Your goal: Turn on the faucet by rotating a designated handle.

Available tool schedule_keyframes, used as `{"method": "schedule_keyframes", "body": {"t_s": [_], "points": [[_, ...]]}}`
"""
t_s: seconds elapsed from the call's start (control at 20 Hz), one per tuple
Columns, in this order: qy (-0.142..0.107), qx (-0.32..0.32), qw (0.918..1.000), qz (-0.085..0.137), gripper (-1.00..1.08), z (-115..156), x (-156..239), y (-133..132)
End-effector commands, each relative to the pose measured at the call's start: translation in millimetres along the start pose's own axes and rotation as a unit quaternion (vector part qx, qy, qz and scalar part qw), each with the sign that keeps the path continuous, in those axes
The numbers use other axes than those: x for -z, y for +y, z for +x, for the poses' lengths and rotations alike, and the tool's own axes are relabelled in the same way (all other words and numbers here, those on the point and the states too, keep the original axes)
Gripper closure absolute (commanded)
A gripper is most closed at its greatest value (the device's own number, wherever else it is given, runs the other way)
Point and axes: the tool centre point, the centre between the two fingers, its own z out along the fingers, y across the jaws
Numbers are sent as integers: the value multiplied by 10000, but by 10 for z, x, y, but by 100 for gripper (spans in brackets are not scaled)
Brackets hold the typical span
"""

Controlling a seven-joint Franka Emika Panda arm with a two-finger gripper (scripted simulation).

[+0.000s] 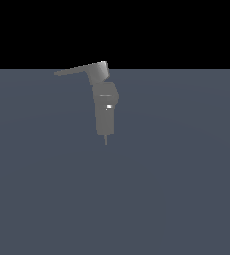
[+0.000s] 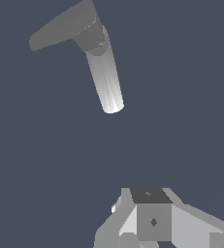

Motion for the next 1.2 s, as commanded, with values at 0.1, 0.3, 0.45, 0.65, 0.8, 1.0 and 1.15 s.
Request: {"method": "schedule_keyframes", "body": {"t_s": [0.1, 0.3, 0.45, 0.65, 0.8, 1.0, 1.15], "points": [[-59, -329, 9994, 23, 108, 169, 4, -66], [-130, -725, 9973, 38, 108, 375, -7, -151], [-189, -1057, 9942, 40, 108, 548, -30, -225], [-266, -1501, 9883, 29, 108, 781, -79, -331], [-320, -1833, 9825, 11, 108, 954, -131, -415], [-388, -2274, 9730, -28, 108, 1184, -221, -534], [-433, -2602, 9645, -67, 108, 1353, -303, -627]]}}
